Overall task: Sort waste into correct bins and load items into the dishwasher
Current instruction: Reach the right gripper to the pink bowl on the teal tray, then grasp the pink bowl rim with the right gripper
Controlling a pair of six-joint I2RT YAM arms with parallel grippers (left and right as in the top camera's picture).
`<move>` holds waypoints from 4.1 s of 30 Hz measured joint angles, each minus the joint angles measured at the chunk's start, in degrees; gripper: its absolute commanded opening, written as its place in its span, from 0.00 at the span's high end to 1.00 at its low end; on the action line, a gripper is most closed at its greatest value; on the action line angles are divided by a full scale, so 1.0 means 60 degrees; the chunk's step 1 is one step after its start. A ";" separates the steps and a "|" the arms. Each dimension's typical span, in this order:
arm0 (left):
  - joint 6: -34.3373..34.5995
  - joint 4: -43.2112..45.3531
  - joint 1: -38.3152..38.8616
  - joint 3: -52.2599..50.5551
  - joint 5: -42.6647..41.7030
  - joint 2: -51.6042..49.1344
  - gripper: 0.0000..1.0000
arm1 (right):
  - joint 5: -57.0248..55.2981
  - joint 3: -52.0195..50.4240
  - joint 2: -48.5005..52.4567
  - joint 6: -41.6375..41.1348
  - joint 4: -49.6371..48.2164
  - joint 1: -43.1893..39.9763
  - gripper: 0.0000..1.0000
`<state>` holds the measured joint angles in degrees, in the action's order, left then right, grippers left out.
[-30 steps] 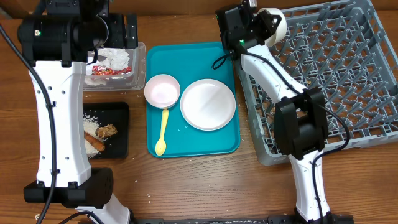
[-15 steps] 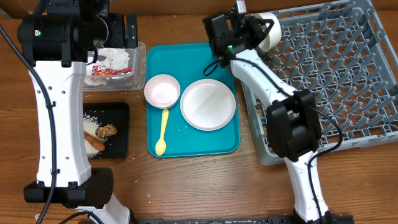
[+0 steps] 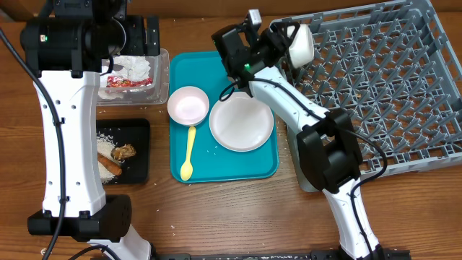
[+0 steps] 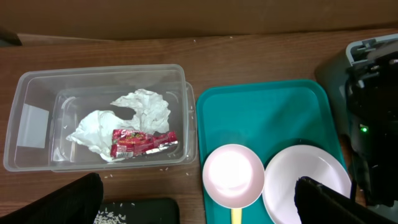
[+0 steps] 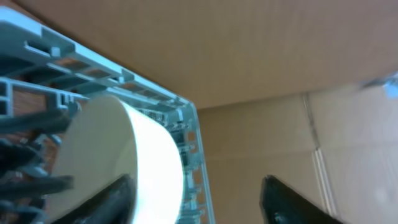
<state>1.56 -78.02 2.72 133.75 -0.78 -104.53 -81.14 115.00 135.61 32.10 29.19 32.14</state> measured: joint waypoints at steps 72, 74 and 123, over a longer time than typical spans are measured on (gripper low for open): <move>0.0000 0.0000 0.0000 0.0000 0.0000 0.0000 0.00 | 1.4444 -0.0036 -0.1479 -0.9395 0.2408 0.0401 0.23; 0.0000 -0.0004 0.0000 0.0000 0.0000 0.0000 0.00 | 1.4451 -0.0036 -0.1446 -0.9457 0.2313 0.0401 0.23; 0.0000 -0.0004 0.0000 0.0000 0.0000 0.0000 0.00 | 1.4447 -0.0047 -0.0091 -1.0102 0.3151 0.0856 0.82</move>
<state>1.56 -78.04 2.72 133.75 -0.78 -104.53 5.54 114.72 135.06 -28.51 48.10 37.28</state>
